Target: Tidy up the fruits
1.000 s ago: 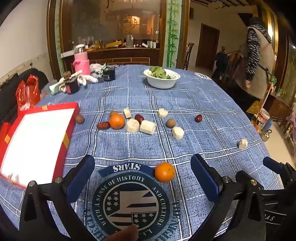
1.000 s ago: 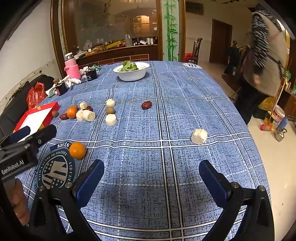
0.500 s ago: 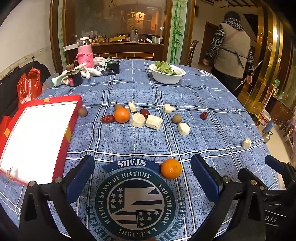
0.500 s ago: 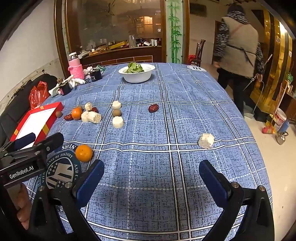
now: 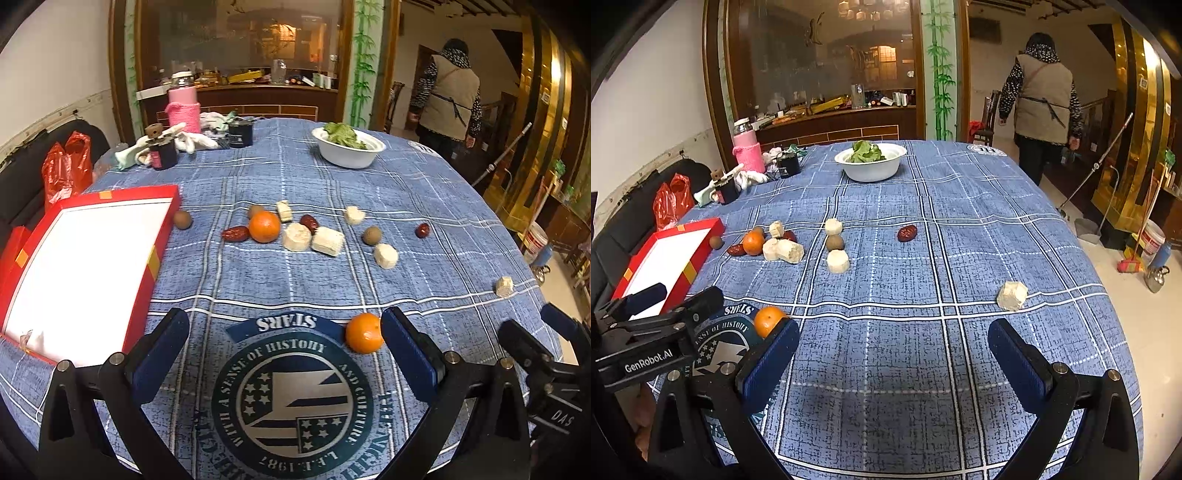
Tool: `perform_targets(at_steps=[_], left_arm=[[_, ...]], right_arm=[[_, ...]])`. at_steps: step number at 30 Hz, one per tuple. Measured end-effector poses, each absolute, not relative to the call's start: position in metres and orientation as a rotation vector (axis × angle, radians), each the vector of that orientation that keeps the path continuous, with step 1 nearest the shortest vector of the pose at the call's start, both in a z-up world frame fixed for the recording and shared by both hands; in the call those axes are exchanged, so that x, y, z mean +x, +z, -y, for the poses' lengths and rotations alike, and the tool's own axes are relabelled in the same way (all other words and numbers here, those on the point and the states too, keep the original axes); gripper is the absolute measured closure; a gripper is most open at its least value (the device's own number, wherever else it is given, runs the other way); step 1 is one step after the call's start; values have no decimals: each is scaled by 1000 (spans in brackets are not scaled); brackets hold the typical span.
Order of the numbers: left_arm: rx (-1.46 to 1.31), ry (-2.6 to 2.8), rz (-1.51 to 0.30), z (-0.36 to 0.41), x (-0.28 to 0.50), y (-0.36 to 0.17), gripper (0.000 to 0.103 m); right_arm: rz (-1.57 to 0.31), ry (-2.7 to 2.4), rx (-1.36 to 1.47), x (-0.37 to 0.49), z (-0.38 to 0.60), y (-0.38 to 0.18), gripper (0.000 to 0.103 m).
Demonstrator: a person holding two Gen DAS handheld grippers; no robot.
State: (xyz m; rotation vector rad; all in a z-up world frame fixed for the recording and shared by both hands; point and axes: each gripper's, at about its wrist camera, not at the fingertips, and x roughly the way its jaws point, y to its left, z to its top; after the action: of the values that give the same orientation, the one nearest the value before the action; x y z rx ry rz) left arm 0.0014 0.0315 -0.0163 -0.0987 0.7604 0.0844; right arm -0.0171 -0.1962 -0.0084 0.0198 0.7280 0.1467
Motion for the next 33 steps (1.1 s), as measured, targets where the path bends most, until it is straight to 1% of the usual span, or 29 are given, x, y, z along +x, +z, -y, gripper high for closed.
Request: perform_targets(at_steps=[7, 33], left_arm=[[-97, 74, -770, -29, 4, -20, 0], [-112, 62, -782, -30, 1, -20, 0]], right_arm=[[-750, 125, 56, -16, 211, -13, 0], [-726, 128, 27, -18, 200, -3, 0]])
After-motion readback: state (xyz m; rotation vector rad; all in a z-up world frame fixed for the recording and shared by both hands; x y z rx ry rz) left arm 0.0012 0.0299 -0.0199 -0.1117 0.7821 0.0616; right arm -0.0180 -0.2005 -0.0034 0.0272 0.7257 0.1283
